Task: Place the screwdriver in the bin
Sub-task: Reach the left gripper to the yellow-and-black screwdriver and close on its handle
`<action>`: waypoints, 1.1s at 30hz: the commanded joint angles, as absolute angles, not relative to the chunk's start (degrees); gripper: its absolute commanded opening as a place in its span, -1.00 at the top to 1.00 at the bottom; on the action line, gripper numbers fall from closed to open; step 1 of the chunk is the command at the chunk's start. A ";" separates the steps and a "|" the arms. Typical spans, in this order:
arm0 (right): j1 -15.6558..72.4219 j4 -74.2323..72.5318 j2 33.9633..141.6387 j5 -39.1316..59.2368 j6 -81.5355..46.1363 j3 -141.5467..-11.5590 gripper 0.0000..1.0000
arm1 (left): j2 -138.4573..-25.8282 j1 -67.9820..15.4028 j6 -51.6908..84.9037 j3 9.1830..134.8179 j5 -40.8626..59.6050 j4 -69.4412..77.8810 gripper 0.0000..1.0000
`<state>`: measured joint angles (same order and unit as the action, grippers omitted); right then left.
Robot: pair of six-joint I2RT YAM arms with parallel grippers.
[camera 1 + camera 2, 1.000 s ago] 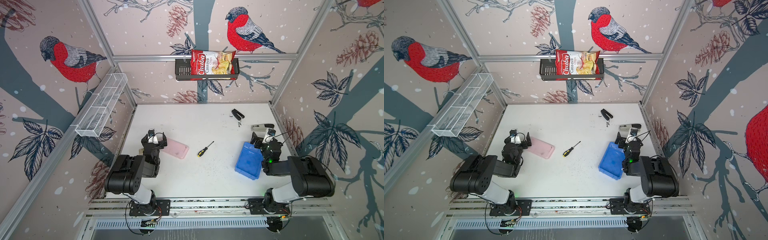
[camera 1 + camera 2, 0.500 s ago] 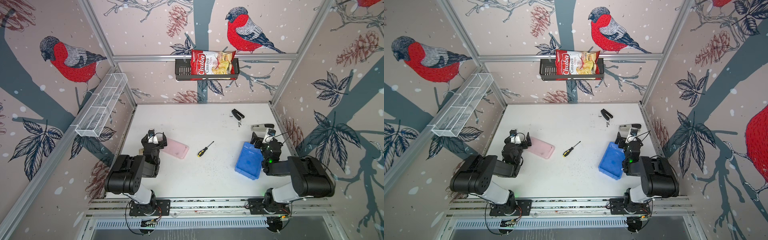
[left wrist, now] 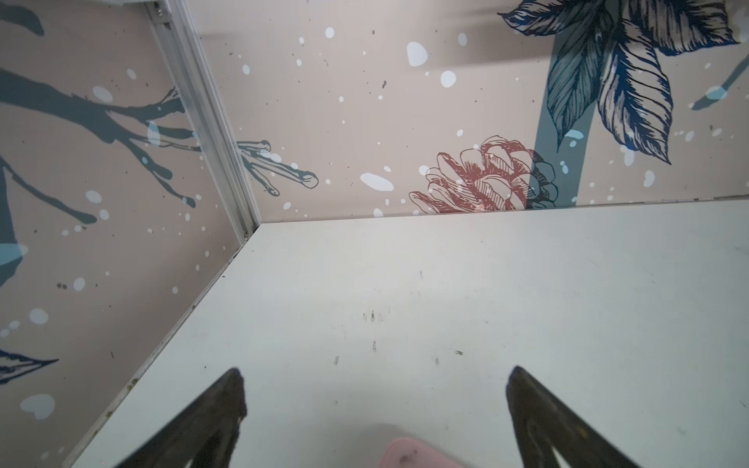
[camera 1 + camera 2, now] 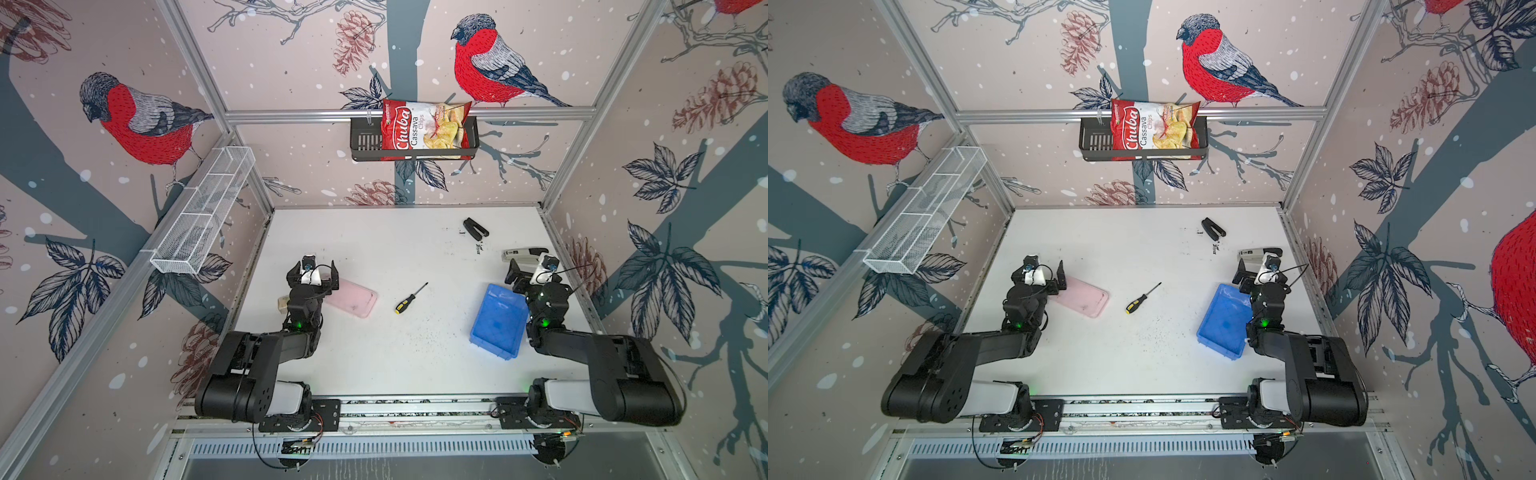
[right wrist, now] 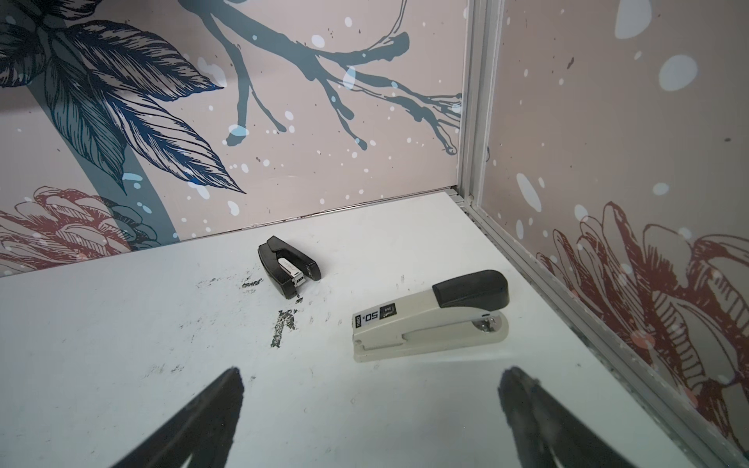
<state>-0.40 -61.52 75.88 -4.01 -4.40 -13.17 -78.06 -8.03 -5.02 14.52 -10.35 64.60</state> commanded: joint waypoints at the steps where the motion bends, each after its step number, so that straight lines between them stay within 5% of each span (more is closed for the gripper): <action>1: -0.18 -57.71 73.72 -2.80 -3.79 -14.06 -0.99 | -75.18 -9.37 -8.76 15.98 -6.98 57.65 -0.98; 16: 3.81 -45.36 59.32 -1.47 -2.79 -14.89 -1.00 | -69.00 -13.20 -7.35 27.14 14.57 30.97 -0.98; 33: 15.73 -11.77 38.11 7.45 7.92 -21.24 -0.99 | -76.09 -31.21 0.02 39.55 9.10 11.46 -0.97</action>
<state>14.92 -20.84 39.18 3.57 5.17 -19.62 -74.94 -29.65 -2.96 38.33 10.85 14.98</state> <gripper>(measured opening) 0.997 0.987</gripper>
